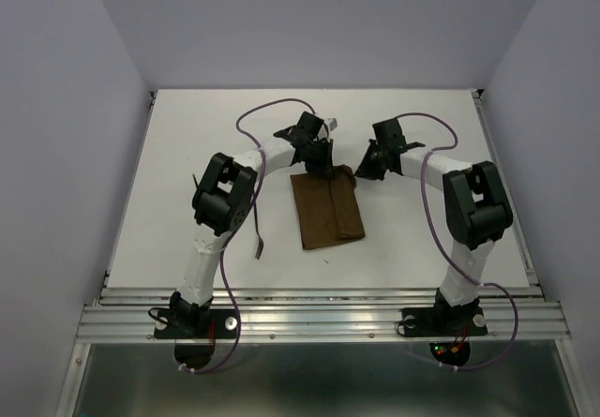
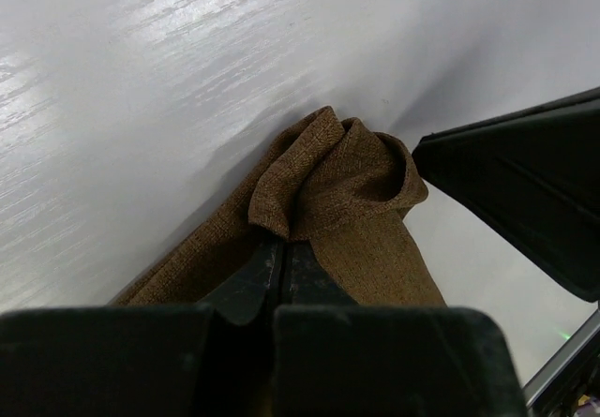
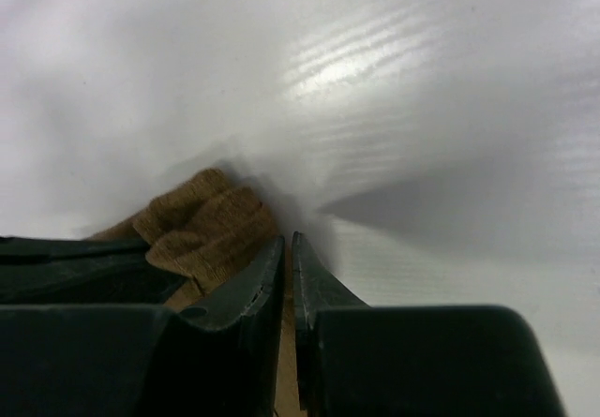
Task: Fold the napkin into a case and place the utensils inside
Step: Smooth out the 2/3-rectangle-folded napkin at the center of the board.
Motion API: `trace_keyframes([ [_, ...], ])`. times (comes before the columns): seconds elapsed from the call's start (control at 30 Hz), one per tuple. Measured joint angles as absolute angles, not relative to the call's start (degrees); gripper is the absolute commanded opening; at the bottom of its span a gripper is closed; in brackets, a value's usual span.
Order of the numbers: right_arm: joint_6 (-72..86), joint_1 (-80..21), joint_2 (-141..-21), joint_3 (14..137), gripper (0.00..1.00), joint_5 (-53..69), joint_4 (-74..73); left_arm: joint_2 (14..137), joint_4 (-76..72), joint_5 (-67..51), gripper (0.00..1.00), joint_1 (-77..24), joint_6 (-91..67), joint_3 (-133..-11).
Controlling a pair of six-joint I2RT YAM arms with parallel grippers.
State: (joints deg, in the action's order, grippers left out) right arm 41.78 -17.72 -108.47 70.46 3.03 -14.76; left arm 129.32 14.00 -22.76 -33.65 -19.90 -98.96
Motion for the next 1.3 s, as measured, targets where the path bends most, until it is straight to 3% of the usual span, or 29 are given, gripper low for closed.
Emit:
trace_keyframes([
  [1.3,41.4,-21.5,-111.7,75.3,0.09,7.2,-14.5,129.4,14.4,-23.6,0.00,-33.3,-18.9,-98.8],
])
